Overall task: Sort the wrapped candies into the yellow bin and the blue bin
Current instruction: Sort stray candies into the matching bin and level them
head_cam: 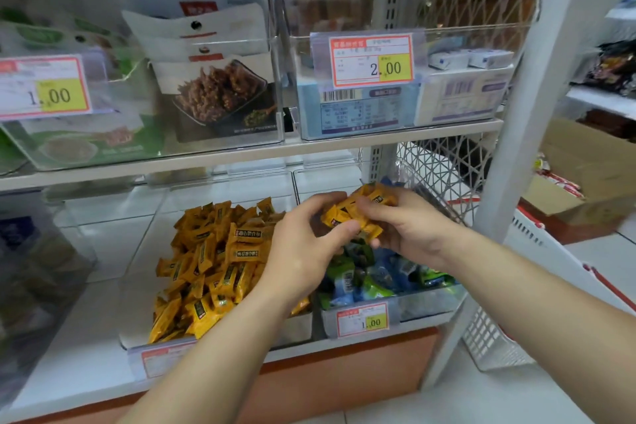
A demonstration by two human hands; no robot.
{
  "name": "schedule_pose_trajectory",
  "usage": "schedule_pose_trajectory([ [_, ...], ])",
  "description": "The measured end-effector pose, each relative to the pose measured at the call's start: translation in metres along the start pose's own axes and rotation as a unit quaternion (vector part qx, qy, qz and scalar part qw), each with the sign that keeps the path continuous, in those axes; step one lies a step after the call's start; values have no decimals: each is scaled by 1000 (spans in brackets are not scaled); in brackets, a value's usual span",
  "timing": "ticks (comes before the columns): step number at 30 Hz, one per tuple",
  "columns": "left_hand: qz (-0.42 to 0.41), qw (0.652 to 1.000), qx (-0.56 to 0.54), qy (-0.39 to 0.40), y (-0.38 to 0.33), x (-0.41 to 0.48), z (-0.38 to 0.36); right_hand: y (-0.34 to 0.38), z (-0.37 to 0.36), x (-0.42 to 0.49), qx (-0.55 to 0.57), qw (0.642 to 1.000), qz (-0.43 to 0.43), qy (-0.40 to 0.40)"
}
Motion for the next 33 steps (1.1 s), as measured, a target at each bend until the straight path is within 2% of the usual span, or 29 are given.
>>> schedule_pose_trajectory([
  [4, 40, 998, -55, -16, 9, 1, 2, -3, 6, -4, 5, 998, 3, -66],
  [6, 50, 997, -51, -32, 14, 2, 7, -4, 9, -3, -49, 994, 4, -95],
  [8, 42, 998, 1, -53, 18, 4, 19, -5, 12, 0, -104, 987, 0, -118],
  [12, 40, 985, 132, -100, 30, 6, 57, -11, -2, 12, -73, 992, 5, -100],
  [15, 66, 966, 213, -131, 49, 5, 91, -13, -23, 24, -143, 985, 29, -94],
  [19, 88, 942, 294, -136, 74, 2, 122, -13, -53, 46, -235, 964, 81, -97],
  [23, 120, 920, 358, -110, 94, 0, 136, -19, -74, 61, -333, 935, 106, -51],
  [26, 103, 915, 373, -111, 89, 2, 137, -16, -64, 64, -354, 927, 116, -49],
  [29, 37, 915, 384, -114, 66, 6, 116, -5, -31, 62, -380, 913, 121, -86],
  [33, -10, 921, 388, -38, 44, 6, 62, 1, 29, 53, -403, 897, 108, -147],
])
Point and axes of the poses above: each hand's wrist, its own x-axis towards the middle knuckle, its own z-axis out of the back of the hand, y = z × x, the point moved 8 cm from there along x, towards the middle knuckle, and after that the axes turned 7 degrees about x, right-handed, at the moved point
